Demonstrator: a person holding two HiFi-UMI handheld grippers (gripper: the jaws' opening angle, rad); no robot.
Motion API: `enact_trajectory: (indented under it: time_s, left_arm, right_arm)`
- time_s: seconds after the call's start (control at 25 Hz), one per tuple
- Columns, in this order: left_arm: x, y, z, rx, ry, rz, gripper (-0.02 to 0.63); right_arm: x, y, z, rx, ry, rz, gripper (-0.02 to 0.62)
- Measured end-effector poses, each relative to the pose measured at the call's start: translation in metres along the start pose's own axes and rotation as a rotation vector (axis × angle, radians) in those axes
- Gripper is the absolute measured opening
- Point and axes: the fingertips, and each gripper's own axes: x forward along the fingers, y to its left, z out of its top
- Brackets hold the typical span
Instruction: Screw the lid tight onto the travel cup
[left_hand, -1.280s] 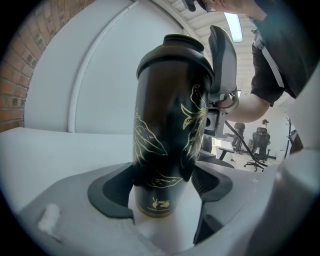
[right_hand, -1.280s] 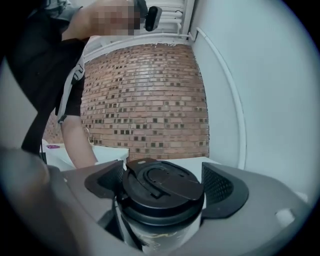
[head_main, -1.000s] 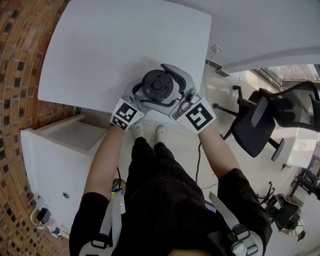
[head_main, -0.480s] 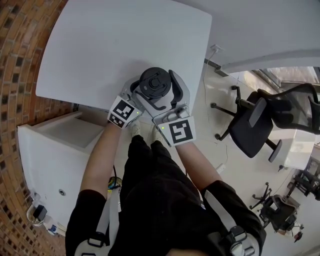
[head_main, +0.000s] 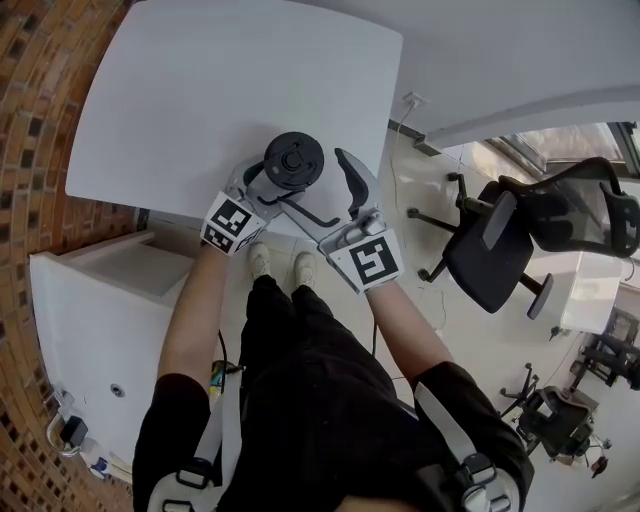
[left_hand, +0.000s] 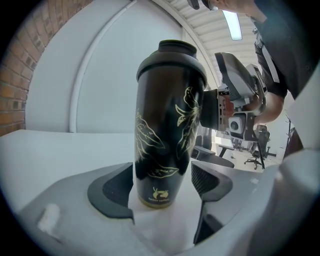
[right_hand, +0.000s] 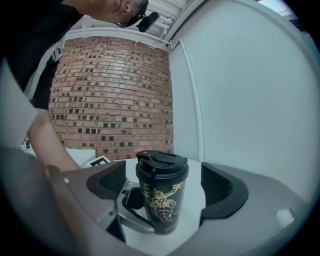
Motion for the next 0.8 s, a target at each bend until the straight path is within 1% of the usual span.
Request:
enact_trajectory:
  time_s: [0.08,0.16,0.28,0.36,0.48,0.52,0.56,0.6,0.64,0.68,0.72,0.8]
  left_arm:
    - [-0.009,0.002,-0.006,-0.004,0.021,0.019,0.373]
    - [-0.022,0.005,-0.011,-0.028,0.036,0.064,0.373]
    - [-0.043,-0.003,-0.010,-0.064,0.031,0.112,0.370]
    - [-0.057,-0.014,0.004,-0.084,-0.006,0.128,0.365]
    - [-0.077,-0.037,0.034,-0.109,-0.094,0.163,0.362]
    - [-0.084,-0.046,0.043,-0.101,-0.119,0.187,0.332]
    - [-0.091,-0.053,0.052,-0.092,-0.147,0.217,0.184]
    - [-0.098,-0.059,0.061,-0.089,-0.178,0.245,0.091]
    - [-0.104,-0.064,0.070,-0.094,-0.210,0.266,0.027]
    - [-0.108,-0.069,0.079,-0.102,-0.238,0.279,0.002]
    - [-0.112,-0.075,0.087,-0.109,-0.256,0.285,0.002]
    - [-0.118,-0.089,0.096,-0.112,-0.266,0.289,0.002]
  right_arm:
    - [-0.007,0.000,0.000,0.001,0.003,0.007,0.453]
    - [-0.014,0.002,0.000,-0.004,0.000,0.020,0.453]
    - [-0.024,0.008,0.004,-0.003,-0.007,0.042,0.448]
    - [-0.033,0.014,0.011,0.000,-0.019,0.063,0.422]
    - [-0.055,0.024,0.027,-0.001,-0.054,0.089,0.362]
    - [-0.064,0.027,0.032,0.006,-0.068,0.095,0.341]
    - [-0.073,0.029,0.038,0.021,-0.084,0.106,0.302]
    - [-0.081,0.032,0.044,0.037,-0.104,0.123,0.276]
    - [-0.089,0.034,0.050,0.048,-0.126,0.141,0.244]
    - [-0.095,0.037,0.056,0.049,-0.147,0.157,0.203]
    - [-0.101,0.040,0.062,0.041,-0.166,0.166,0.190]
    - [-0.112,0.047,0.068,0.021,-0.188,0.170,0.141]
